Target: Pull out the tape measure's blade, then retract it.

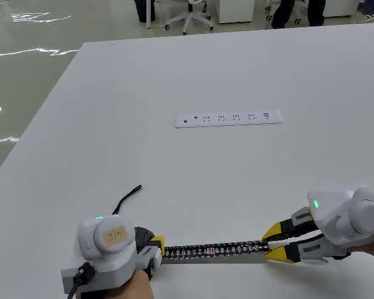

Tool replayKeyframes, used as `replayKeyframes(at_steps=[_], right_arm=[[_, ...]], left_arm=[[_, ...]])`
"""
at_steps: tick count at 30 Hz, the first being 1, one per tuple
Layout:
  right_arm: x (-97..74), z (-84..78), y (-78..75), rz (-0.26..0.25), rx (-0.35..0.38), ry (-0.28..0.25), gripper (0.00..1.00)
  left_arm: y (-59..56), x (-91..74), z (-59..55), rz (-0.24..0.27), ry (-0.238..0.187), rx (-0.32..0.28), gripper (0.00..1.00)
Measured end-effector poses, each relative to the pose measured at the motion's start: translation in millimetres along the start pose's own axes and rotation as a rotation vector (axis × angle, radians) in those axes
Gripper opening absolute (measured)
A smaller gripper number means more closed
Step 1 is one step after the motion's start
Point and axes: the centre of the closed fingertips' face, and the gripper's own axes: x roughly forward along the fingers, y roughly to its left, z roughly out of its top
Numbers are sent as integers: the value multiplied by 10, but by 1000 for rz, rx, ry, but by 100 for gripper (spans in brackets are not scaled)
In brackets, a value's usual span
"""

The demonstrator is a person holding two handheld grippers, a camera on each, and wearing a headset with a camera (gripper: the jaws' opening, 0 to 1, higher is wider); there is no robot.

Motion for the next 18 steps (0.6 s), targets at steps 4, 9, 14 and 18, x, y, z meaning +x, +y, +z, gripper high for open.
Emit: replayKeyframes(at_steps=[4, 9, 14, 18], right_arm=[[6, 3, -4, 0, 1, -1, 13], [24, 13, -5, 3, -1, 0, 13], [38, 26, -3, 4, 0, -1, 13], [45, 33, 0, 3, 0, -2, 13]], left_arm=[[0, 0, 2, 1, 3, 1, 57], [2, 2, 3, 1, 6, 4, 57], [3, -1, -1, 2, 5, 5, 57], [4, -3, -5, 1, 2, 7, 57]])
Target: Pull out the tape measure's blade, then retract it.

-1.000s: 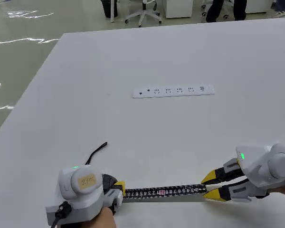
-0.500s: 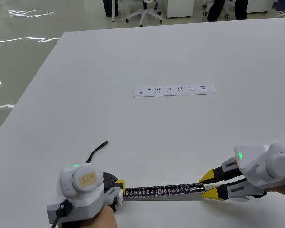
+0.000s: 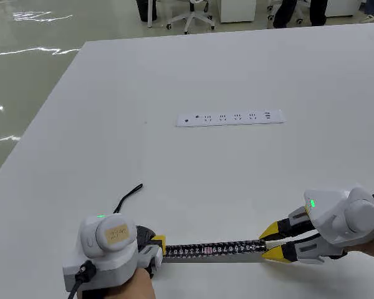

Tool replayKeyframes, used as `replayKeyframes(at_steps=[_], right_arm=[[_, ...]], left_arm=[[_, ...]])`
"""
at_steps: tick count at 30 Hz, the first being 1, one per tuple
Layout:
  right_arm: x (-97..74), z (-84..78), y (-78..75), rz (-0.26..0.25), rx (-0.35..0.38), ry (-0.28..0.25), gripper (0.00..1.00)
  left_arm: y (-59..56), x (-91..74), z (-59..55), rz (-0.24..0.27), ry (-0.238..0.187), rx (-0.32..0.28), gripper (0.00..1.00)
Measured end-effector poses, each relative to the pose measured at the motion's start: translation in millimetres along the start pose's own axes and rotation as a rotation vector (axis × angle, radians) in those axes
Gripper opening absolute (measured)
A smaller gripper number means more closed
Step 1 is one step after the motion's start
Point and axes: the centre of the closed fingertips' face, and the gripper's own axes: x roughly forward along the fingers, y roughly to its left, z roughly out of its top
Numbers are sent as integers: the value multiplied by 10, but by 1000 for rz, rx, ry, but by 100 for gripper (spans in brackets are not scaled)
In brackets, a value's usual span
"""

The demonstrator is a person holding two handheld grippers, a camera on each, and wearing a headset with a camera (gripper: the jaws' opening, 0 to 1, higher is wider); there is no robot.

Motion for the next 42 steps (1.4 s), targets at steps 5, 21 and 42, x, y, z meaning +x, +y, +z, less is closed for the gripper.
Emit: replayKeyframes(at_steps=[5, 21, 42], right_arm=[[16, 9, 0, 0, 0, 0, 13], [54, 53, -2, 3, -6, -3, 13], [93, 64, -4, 4, -2, -4, 13]], left_arm=[[0, -2, 0, 0, -3, -1, 57], [-7, -4, 6, 0, -3, -4, 57], [-9, 6, 4, 0, -3, -6, 58]])
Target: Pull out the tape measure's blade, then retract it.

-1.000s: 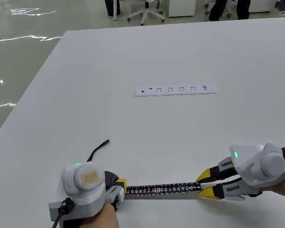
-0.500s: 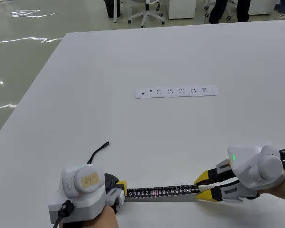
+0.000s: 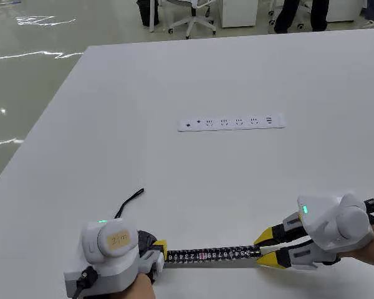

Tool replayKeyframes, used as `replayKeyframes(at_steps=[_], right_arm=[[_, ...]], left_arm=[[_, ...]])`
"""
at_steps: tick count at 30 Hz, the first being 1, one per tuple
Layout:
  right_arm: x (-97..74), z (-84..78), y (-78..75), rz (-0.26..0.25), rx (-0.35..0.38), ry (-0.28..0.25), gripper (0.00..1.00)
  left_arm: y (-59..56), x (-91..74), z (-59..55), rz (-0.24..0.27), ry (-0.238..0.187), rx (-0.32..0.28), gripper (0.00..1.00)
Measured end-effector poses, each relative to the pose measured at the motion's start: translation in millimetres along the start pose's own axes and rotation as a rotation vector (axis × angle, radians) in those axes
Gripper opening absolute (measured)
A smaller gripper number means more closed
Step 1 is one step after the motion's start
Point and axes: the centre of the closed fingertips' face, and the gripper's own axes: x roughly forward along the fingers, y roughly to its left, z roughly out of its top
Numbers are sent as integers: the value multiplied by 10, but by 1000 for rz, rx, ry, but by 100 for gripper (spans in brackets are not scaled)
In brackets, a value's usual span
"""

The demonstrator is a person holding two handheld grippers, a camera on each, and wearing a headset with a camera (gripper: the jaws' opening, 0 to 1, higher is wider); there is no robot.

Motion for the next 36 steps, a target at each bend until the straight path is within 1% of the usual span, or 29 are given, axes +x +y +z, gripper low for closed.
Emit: replayKeyframes(at_steps=[36], right_arm=[[42, 10, 10, 6, 3, 5, 14]], left_arm=[[-5, -5, -3, -4, -3, -5, 58]])
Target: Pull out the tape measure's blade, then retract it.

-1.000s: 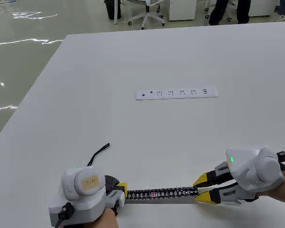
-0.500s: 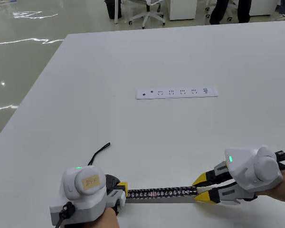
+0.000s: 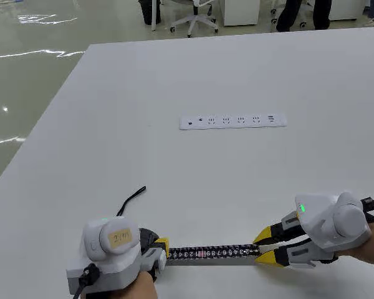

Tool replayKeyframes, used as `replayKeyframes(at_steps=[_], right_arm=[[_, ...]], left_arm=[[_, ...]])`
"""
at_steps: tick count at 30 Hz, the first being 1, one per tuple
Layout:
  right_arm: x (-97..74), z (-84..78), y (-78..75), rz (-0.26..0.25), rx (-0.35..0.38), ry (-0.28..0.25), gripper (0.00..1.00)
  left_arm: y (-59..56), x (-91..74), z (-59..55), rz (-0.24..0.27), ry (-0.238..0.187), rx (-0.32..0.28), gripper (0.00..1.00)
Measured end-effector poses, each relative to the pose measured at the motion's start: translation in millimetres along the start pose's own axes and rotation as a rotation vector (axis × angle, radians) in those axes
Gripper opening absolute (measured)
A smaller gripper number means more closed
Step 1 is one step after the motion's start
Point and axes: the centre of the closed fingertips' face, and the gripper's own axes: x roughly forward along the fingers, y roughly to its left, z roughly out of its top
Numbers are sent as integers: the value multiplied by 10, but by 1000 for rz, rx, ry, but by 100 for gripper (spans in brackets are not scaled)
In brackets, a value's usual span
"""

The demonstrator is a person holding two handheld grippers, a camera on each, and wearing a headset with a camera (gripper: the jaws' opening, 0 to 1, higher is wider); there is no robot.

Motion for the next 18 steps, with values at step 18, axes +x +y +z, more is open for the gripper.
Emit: replayKeyframes(at_steps=[18], right_arm=[[27, -5, -2, 4, 1, 4, 14]], left_arm=[[2, -6, 0, -1, 0, -1, 58]])
